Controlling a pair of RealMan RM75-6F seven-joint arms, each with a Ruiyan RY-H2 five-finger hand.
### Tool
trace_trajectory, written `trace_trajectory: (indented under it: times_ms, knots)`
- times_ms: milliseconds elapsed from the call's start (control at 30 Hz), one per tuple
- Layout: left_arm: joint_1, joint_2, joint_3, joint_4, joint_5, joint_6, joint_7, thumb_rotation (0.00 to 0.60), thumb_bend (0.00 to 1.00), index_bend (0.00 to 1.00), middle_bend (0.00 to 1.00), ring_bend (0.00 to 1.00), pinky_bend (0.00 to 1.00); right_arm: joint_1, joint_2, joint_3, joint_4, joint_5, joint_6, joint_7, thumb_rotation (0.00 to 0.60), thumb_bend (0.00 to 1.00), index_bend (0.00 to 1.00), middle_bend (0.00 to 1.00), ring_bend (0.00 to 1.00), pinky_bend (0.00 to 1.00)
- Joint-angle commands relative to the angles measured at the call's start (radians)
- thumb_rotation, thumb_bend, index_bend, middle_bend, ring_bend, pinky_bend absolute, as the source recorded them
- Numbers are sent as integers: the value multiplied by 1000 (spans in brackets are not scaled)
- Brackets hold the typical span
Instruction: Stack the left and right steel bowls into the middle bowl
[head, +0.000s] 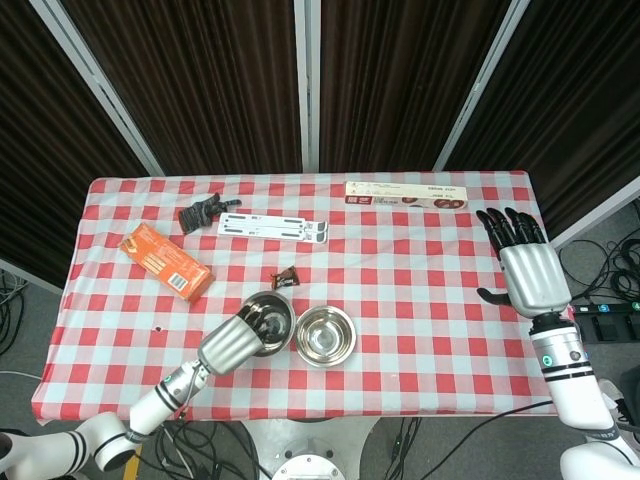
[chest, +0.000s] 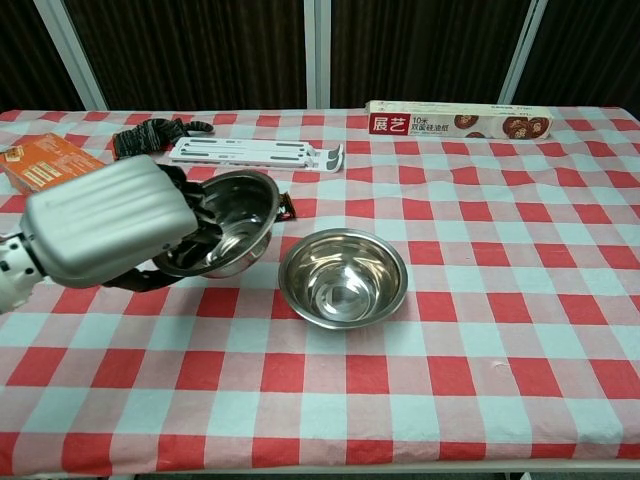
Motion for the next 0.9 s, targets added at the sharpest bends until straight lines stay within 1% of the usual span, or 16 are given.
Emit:
trace_trajectory:
  times_ms: [33,167,400,667,833,867,900]
  knots:
    - [-40,-5,-29,-54,-12,-47,48,600,376,680,677,472,480,-8,12,11,-6,-4,11,21,600,0,1,73,0,78]
    - [-66,-8,-51,-119,-29,-83,94,600,377,682,679,478,480,-22,24,25,-1,-11,29,67,600,0,2,77,0,78]
    - [-109,-52,-73,-156,-57,-146,160,600,377,685,683,479,480,-31,37,37,2,-18,33,107,600,0,1,79,0,78]
    - [-167,-124,-98,-96,-87,-204,172,600,378,685,684,479,479,-50,66,42,-2,-36,38,146,600,0,1,80,0,78]
    - [-190,-159,-107,-35,-92,-201,156,600,373,680,678,478,477,-57,75,42,8,-42,33,170,600,0,1,80,0,78]
    - [-194,-162,-106,-20,-96,-205,155,600,352,655,662,474,473,-58,77,42,10,-44,29,174,600,0,1,80,0,78]
    - [-198,-158,-104,-17,-102,-215,149,600,317,606,631,459,465,-59,77,41,12,-47,27,175,600,0,1,80,0,78]
